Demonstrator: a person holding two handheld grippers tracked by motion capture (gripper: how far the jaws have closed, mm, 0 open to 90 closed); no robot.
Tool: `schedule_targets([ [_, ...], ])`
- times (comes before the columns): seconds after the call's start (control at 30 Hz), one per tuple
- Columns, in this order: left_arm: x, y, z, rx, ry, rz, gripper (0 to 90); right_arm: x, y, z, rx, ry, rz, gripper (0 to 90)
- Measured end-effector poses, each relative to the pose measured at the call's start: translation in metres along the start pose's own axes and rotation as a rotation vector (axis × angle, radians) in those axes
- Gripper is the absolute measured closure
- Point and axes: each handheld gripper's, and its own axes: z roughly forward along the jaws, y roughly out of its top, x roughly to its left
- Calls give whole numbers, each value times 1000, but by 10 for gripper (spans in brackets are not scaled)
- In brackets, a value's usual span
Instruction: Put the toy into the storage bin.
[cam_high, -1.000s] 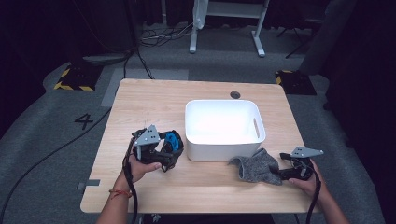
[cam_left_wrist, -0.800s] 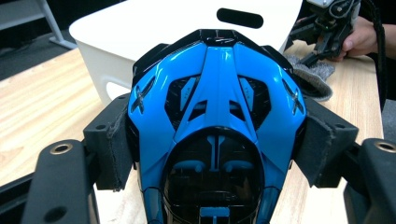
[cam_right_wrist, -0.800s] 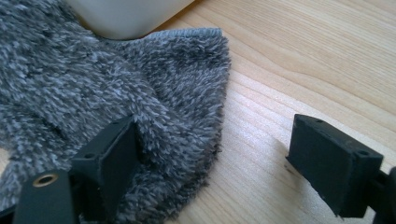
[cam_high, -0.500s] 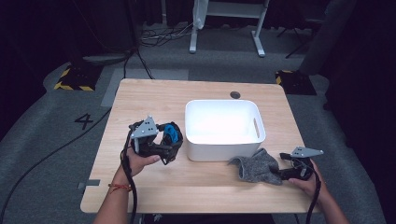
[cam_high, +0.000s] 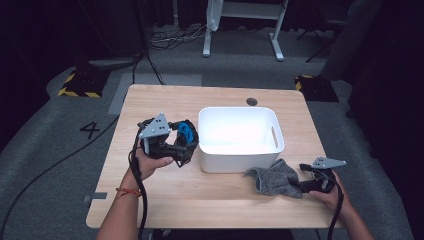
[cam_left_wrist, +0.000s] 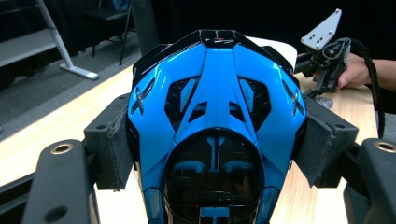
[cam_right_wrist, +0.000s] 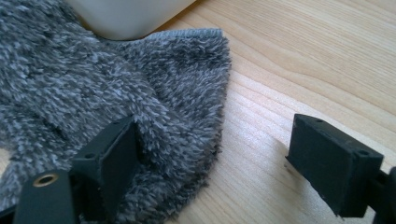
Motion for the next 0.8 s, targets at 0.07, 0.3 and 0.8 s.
schedule_targets([
  [0.07, 1, 5, -1, -3, 0, 3, 253, 0, 0, 0, -1, 2, 0, 167],
  [0.3, -2, 22, 0, -13, -7, 25, 253, 0, 1, 1, 0, 2, -2, 167],
  [0.8, -8, 55, 16, -27, -48, 70, 254, 0, 0, 0, -2, 1, 1, 169],
])
